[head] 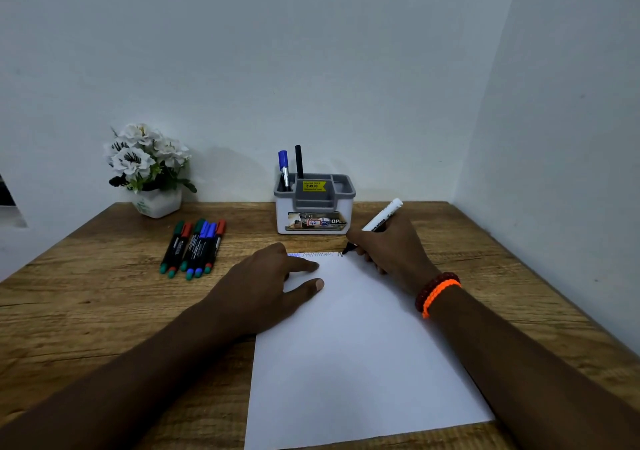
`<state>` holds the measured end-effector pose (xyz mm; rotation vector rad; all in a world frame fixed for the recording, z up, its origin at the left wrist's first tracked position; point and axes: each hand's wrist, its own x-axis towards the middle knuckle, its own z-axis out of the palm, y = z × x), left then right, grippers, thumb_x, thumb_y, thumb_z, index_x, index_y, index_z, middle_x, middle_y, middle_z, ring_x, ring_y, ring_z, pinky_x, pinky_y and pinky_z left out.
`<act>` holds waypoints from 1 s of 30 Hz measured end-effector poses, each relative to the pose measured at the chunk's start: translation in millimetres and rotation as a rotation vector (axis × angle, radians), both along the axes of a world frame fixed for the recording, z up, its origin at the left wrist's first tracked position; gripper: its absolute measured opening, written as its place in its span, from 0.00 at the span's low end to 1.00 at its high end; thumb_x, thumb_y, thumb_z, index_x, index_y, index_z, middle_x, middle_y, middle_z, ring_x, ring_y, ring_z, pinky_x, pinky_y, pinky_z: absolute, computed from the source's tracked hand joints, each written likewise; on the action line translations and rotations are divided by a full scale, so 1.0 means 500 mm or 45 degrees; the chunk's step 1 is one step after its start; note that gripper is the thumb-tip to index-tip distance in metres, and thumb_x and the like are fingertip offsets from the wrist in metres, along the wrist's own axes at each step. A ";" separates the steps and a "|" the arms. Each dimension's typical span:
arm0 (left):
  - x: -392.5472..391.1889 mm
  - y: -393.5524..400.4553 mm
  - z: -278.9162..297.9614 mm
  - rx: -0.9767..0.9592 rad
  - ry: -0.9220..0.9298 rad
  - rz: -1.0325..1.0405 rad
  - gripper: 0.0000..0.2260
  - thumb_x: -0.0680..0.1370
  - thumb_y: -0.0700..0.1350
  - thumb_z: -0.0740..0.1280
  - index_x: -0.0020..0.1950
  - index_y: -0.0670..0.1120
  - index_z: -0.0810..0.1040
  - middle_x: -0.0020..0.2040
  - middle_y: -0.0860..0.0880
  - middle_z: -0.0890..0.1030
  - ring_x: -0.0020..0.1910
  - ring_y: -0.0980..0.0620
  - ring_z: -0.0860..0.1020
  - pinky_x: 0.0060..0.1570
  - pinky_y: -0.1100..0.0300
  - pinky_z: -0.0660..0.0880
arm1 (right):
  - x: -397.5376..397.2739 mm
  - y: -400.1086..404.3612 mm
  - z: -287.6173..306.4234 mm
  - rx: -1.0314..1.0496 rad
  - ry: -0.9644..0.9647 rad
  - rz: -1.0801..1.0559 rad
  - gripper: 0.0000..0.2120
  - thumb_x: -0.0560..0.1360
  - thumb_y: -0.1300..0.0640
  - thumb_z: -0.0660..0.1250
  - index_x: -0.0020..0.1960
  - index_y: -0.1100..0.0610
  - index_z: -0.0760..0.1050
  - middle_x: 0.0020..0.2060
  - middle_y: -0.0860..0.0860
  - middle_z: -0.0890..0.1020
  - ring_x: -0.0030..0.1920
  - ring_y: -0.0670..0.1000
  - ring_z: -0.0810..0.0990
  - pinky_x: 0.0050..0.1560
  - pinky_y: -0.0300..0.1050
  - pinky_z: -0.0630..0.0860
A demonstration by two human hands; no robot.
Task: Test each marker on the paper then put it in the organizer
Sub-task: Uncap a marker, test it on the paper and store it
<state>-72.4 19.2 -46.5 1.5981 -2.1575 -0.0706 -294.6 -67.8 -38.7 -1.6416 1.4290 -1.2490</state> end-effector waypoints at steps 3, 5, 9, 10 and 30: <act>0.000 0.002 0.003 0.003 -0.003 -0.004 0.21 0.78 0.68 0.61 0.69 0.64 0.76 0.46 0.57 0.71 0.46 0.58 0.73 0.46 0.59 0.72 | -0.001 -0.002 -0.002 -0.008 0.020 -0.014 0.12 0.69 0.54 0.76 0.38 0.64 0.83 0.27 0.52 0.84 0.23 0.47 0.76 0.23 0.38 0.67; -0.001 0.002 0.004 0.004 -0.008 -0.003 0.22 0.78 0.68 0.61 0.69 0.64 0.75 0.46 0.57 0.71 0.46 0.58 0.73 0.45 0.59 0.71 | -0.002 -0.002 -0.003 -0.016 0.021 -0.015 0.13 0.69 0.54 0.76 0.39 0.65 0.83 0.28 0.53 0.84 0.23 0.46 0.76 0.24 0.39 0.67; -0.002 0.002 0.004 0.013 -0.013 -0.003 0.22 0.78 0.67 0.60 0.70 0.64 0.75 0.46 0.57 0.71 0.46 0.58 0.72 0.45 0.59 0.71 | -0.002 -0.003 -0.004 -0.030 0.004 -0.017 0.12 0.70 0.55 0.77 0.38 0.64 0.82 0.28 0.52 0.84 0.23 0.46 0.76 0.23 0.39 0.68; -0.002 0.002 0.004 0.014 -0.011 0.000 0.22 0.78 0.67 0.60 0.70 0.65 0.75 0.46 0.57 0.71 0.46 0.58 0.72 0.45 0.59 0.71 | -0.002 -0.004 -0.005 -0.032 -0.001 -0.023 0.11 0.70 0.55 0.77 0.38 0.63 0.82 0.28 0.52 0.84 0.23 0.46 0.76 0.23 0.38 0.68; -0.003 0.002 0.004 0.010 -0.001 -0.002 0.22 0.78 0.67 0.61 0.70 0.64 0.75 0.45 0.58 0.70 0.45 0.59 0.72 0.42 0.61 0.67 | -0.008 -0.002 0.000 -0.042 0.043 -0.091 0.17 0.64 0.49 0.76 0.39 0.64 0.82 0.31 0.55 0.86 0.30 0.51 0.83 0.36 0.60 0.84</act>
